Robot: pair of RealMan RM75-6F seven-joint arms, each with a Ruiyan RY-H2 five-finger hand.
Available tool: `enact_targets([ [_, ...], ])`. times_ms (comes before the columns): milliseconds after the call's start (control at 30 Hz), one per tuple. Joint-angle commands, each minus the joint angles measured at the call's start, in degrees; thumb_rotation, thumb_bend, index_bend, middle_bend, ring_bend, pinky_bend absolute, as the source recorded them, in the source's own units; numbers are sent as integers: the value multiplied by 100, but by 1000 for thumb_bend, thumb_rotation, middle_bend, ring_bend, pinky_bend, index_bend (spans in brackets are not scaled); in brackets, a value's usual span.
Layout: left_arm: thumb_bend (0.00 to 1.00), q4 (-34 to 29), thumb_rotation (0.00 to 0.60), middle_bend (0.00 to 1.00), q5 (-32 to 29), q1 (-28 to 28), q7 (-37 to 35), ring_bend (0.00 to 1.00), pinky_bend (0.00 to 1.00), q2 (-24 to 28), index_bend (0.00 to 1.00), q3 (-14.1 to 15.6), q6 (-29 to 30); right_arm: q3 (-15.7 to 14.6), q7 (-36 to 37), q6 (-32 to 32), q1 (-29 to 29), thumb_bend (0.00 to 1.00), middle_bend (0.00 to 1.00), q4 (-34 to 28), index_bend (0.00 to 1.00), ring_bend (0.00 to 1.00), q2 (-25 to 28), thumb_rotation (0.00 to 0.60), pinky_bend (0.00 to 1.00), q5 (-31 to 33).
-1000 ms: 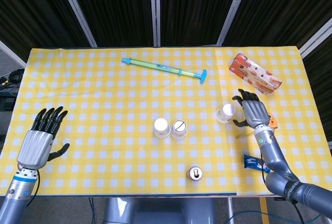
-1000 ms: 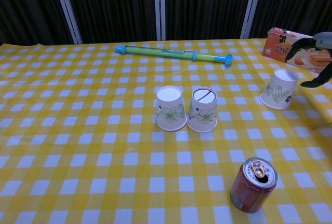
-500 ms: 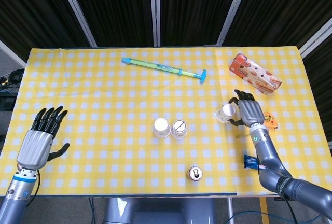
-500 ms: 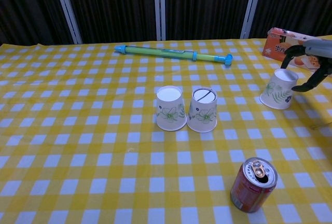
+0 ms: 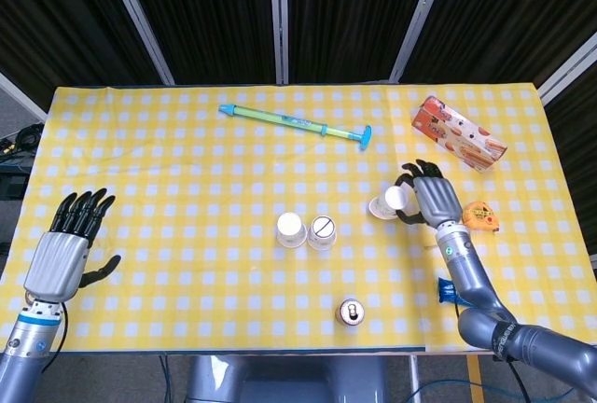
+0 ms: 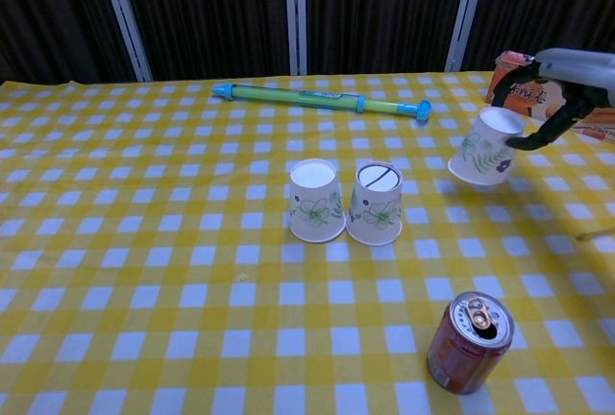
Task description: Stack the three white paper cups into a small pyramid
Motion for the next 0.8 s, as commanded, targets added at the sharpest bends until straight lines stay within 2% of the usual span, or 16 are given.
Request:
enact_targets([
  [33,238,10,600,0,-23,12,-17,0,0,9,0,-32,-20,311,-175,499,21,241,150,-1129,499,0,560,600,64,-343],
  [100,238,6,600,0,-25,19,-35,0,0,16,0,-51,-37,407,-412,650,57,241,150,-1662,498,0,785,600,64,-359],
  [233,237,0,600,0,-17,27,-31,0,0,17,0,-69,-56,503,-771,832,122,241,150,-2257,499,0,977,600,64,-261],
  [433,238,-4,600,0,60,41,-2,0,0,0,0,-83,-86,584,-1362,1166,303,239,151,-3261,499,0,1051,600,63,83],
  [600,238,-20,600,0,99,69,-38,0,0,20,0,-97,-77,500,-1670,1356,474,238,154,-3491,498,0,794,600,64,214],
  [800,237,3,600,0,50,84,-143,0,0,67,0,-144,-121,368,-1775,1429,593,238,155,-3368,499,0,529,600,63,381],
])
